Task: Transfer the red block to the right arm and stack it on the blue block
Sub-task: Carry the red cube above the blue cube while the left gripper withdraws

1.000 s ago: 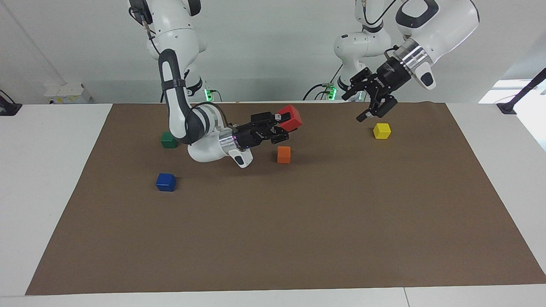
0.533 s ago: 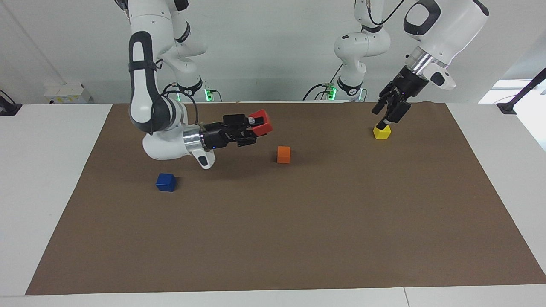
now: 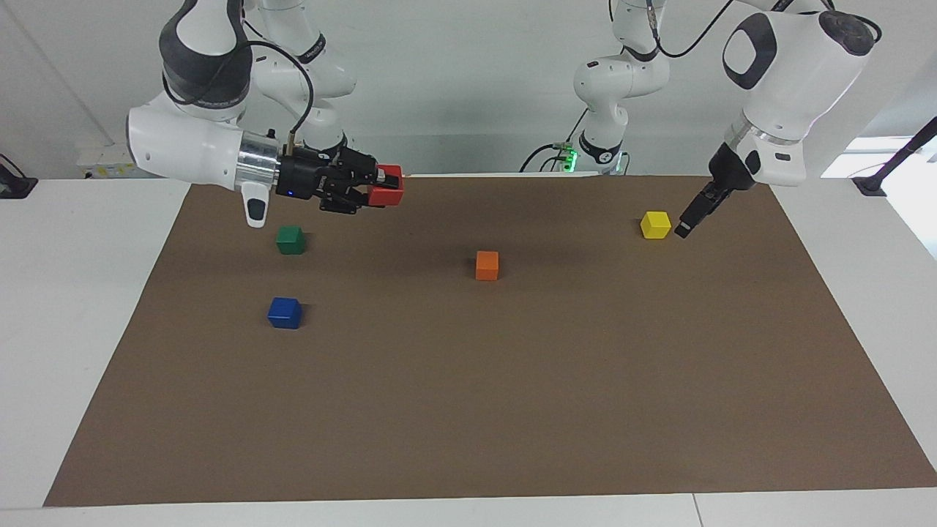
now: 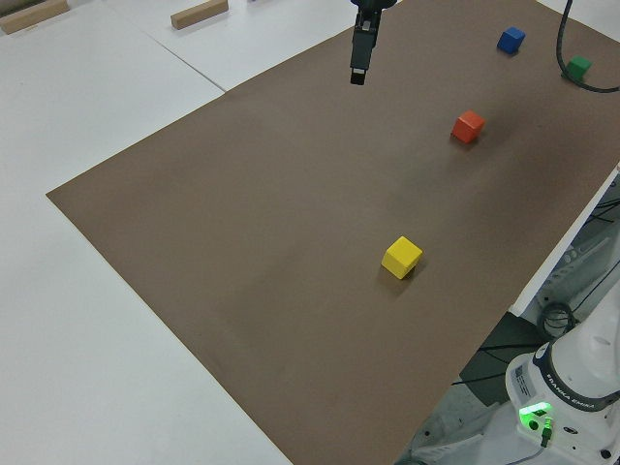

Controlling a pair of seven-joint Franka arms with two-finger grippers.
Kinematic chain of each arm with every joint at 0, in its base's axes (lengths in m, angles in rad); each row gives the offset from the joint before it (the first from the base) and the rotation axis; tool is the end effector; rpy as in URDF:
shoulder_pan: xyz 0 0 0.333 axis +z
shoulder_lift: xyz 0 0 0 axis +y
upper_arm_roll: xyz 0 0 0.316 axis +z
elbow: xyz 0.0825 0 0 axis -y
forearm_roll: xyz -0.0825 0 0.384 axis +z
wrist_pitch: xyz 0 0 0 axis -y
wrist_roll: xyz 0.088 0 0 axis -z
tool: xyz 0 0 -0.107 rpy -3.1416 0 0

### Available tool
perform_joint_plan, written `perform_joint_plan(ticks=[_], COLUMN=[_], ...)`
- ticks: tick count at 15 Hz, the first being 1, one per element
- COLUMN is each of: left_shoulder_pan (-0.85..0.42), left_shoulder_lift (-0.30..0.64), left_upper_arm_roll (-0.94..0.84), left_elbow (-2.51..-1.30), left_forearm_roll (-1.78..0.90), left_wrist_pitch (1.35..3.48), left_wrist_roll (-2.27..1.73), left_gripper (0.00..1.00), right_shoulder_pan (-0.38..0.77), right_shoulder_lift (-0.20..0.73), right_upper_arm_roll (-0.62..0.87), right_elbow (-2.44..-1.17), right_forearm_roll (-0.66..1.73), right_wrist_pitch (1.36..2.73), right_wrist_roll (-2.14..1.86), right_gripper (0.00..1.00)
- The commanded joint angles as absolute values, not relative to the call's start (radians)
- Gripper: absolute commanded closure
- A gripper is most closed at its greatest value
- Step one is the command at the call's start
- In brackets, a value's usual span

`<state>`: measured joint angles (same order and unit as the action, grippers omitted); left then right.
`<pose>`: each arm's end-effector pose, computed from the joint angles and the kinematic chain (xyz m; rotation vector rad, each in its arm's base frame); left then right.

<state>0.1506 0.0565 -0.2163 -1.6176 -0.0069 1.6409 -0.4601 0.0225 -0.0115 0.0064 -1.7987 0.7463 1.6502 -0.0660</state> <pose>0.5737 -0.0353 0.5772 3.0701 0.6146 -0.0559 0.5477 0.0836 0.5559 -2.3969 0.0247 0.1469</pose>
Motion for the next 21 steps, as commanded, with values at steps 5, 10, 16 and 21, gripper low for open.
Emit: perform_joint_plan(ticks=[5, 10, 16, 21], left_shoulder_pan=[0.077, 0.003, -0.04, -0.029], left_shoulder_lift=[0.034, -0.046, -0.017, 0.009], left_upper_arm_roll=[-0.201, -0.153, -0.069, -0.078], left_elbow=[-1.658, -1.761, -1.7, -1.664], left_forearm_roll=[0.075, 0.045, -0.029, -0.023], left_wrist_pitch=[1.563, 1.581, 1.634, 1.661], left_wrist_roll=[-0.314, -0.304, -0.149, -0.138], left_gripper=[0.0, 0.0, 0.0, 0.0], right_shoulder_pan=[0.038, 0.072, 0.048, -0.026], right_shoulder_lift=[-0.015, -0.009, 0.0, 0.051], right_upper_arm_roll=[0.021, 0.026, 0.026, 0.026], right_elbow=[-1.775, -1.883, -2.106, -2.155], right_forearm_roll=[0.153, -0.075, -0.127, -0.127], right_wrist_pitch=[1.678, 1.898, 2.256, 2.364], right_wrist_roll=[0.023, 0.109, 0.16, 0.155], right_gripper=[1.0, 1.0, 1.0, 1.0])
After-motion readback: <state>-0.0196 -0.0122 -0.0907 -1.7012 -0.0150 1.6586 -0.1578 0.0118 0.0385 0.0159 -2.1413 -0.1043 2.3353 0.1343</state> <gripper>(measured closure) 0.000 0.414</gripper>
